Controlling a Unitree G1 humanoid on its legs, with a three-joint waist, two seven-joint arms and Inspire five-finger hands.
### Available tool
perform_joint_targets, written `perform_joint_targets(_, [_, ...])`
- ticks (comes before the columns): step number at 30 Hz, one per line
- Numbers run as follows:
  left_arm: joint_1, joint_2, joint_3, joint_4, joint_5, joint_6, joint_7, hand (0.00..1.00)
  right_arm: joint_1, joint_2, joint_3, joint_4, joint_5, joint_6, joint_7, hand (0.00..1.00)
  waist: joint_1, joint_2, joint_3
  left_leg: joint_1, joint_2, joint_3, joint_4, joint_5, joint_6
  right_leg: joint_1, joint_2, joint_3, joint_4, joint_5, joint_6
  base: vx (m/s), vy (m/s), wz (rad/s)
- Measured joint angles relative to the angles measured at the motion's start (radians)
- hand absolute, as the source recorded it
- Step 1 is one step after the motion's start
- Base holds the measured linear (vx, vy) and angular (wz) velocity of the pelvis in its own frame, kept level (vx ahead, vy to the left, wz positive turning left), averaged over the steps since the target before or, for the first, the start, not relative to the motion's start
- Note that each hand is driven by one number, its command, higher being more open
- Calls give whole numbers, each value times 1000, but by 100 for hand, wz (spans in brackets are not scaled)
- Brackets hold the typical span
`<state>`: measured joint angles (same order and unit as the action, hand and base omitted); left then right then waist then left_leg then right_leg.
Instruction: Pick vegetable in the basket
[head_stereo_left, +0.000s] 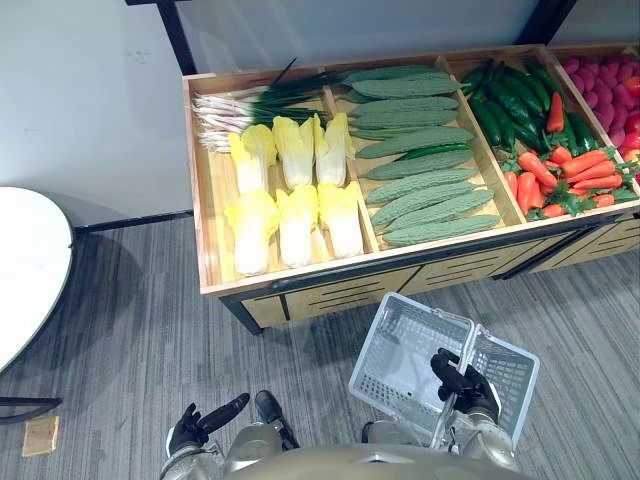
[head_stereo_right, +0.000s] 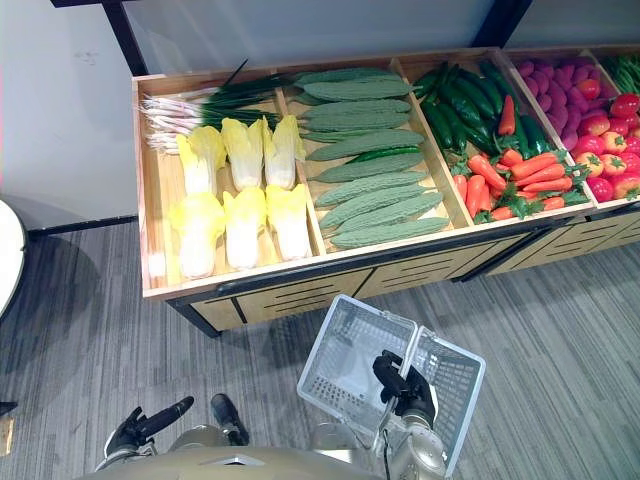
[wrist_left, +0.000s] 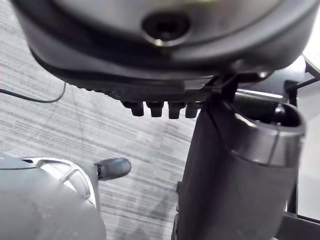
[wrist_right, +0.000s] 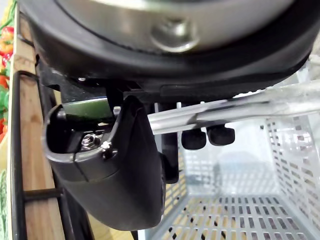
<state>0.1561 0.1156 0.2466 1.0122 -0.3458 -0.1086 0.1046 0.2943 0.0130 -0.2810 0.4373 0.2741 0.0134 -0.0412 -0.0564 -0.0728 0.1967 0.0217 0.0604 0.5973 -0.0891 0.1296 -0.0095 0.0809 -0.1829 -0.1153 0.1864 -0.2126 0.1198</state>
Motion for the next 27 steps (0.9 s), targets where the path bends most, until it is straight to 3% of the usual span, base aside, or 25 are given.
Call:
perform_joint_targets(6, [-12, 1, 30, -4, -14, -4, 24, 100, -8, 0, 18, 8, -31, -3, -6, 0, 2, 0, -1, 8, -6, -2, 0, -3, 2, 15, 2, 8, -25, 21, -2, 52, 15, -6])
perform_joint_targets(12, [-50, 17, 265, -91, -111, -20, 114, 100, 4, -7, 13, 20, -28, -6, -17, 0, 3, 7, 3, 21, 2, -20, -1, -3, 1, 37, 2, -7, -32, 26, -1, -29, 3, 5])
perform_joint_targets(17, [-119, 142, 401, -216, -120, -26, 182, 100, 8, -13, -7, 20, -22, -6, -18, 0, 4, 21, 8, 14, 2, -29, -1, -10, -9, 33, -3, -15, -30, 17, -11, -51, 24, 6])
perform_joint_targets(23, [-198, 368, 427, -395, -121, -74, 212, 100, 27, -35, -12, 13, -23, -10, -12, 0, 7, 19, -5, -14, -6, -30, 0, -11, -8, 6, -3, -6, -30, 25, -1, 37, 9, 0])
perform_joint_targets(24, [-231, 418, 425, -410, -123, -94, 208, 100, 30, -38, -12, 4, -23, -10, -8, 0, 6, 18, -10, -13, -8, -27, 3, -4, 3, 6, -4, -2, -30, 26, 0, 102, 4, -7])
perform_joint_targets(27, [-303, 482, 412, -513, -134, -115, 194, 100, 51, -38, -22, -53, -27, -10, -2, 0, -1, 19, -18, -11, -13, -25, 4, -3, 8, 8, -7, 7, -31, 26, 0, 99, 0, -4])
